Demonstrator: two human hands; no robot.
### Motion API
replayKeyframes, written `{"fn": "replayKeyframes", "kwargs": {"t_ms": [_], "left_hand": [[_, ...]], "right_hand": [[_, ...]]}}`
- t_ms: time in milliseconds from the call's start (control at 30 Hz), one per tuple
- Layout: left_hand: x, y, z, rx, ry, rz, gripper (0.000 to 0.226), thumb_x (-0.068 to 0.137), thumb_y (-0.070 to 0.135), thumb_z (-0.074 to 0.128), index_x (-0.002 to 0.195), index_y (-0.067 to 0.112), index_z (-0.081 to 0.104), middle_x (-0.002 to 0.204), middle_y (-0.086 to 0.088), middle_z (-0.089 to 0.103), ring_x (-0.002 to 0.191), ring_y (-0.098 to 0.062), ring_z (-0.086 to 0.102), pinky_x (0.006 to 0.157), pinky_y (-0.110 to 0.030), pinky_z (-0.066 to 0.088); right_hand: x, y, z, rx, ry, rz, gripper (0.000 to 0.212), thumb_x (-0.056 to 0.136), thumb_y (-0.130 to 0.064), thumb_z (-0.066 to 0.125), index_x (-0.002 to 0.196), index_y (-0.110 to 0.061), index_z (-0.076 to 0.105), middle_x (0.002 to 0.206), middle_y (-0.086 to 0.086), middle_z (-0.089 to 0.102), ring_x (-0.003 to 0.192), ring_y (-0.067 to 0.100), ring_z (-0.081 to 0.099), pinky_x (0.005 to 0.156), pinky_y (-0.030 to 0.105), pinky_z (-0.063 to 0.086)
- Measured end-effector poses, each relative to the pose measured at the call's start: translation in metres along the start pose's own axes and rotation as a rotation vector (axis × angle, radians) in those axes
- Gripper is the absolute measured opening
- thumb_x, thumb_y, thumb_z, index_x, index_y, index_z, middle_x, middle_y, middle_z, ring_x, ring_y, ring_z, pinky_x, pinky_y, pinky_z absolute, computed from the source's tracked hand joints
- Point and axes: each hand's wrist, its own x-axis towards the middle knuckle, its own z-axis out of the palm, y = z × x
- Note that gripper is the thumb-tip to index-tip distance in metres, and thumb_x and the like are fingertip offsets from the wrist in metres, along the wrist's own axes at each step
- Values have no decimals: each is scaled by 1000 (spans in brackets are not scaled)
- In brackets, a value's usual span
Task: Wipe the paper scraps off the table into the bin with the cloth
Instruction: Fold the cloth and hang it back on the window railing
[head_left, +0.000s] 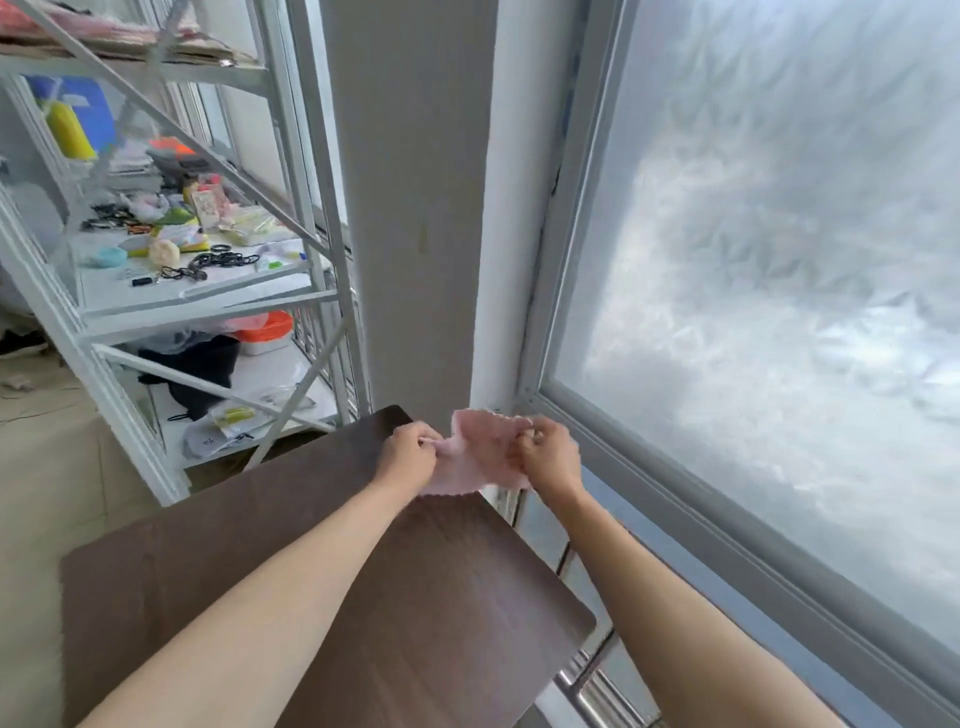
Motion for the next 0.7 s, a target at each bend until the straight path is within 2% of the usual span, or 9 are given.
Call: {"fn": "replayKeyframes", "kwargs": {"t_ms": [133,200,267,333,400,467,500,600,700], "left_hand": [[21,24,35,22,39,89,17,85,7,51,92,9,67,102,-8,66,96,-23,60,76,-25,40],[26,28,49,-24,93,138,13,84,7,55,92,8,66,106,-8,62,98,-22,59,82,-26,42],[27,26,61,-74,144,188,10,83,6,58,89,8,65,108,-6,60,97,-21,60,87,-31,47],[25,18,74,-56,134,212,7,83,6,59,88,7,64,109,-5,59,97,-20,60,89,-32,48],[21,6,86,13,53,217,7,84,6,58,88,7,64,111,-4,59,102,-18,57,92,-29,45],[18,-5,99,77,-57,206,6,84,6,57,87,10,61,116,-2,57,108,-17,55,93,-28,42],[17,-10,105,105,-111,202,7,85,7,55,88,10,60,118,-1,56,111,-17,54,92,-24,40],[18,-14,119,172,-226,196,11,86,7,51,93,8,60,126,-4,52,120,-18,49,89,-16,29],[22,-13,128,208,-248,189,22,88,9,51,108,4,58,128,-7,51,121,-21,48,87,-16,27]], "right_hand": [[33,18,-29,51,37,-79,35,78,3,45,82,-18,72,74,5,70,67,18,63,62,27,49],[49,27,-34,104,29,-58,39,77,4,42,82,-18,74,81,6,73,72,16,63,70,29,52],[62,33,-37,162,3,-39,39,82,0,39,88,-11,75,87,4,71,82,15,63,78,27,51],[71,37,-36,140,3,-25,37,87,-15,39,80,-1,72,76,4,64,73,18,57,67,29,45],[79,46,-34,13,-31,-1,44,91,-29,43,60,0,54,61,5,48,58,18,43,54,30,32],[85,55,-27,-179,-132,8,42,91,-24,48,54,-4,44,54,4,42,51,18,37,48,29,28],[86,58,-24,-289,-183,4,35,87,-17,48,55,-2,49,53,4,47,50,19,42,47,29,32],[82,60,-18,-652,-246,-82,23,80,-1,47,86,-3,69,88,14,70,82,31,67,66,37,52],[72,58,-11,-917,-19,-329,18,86,-8,54,95,-9,69,103,12,61,96,32,59,75,40,48]]}}
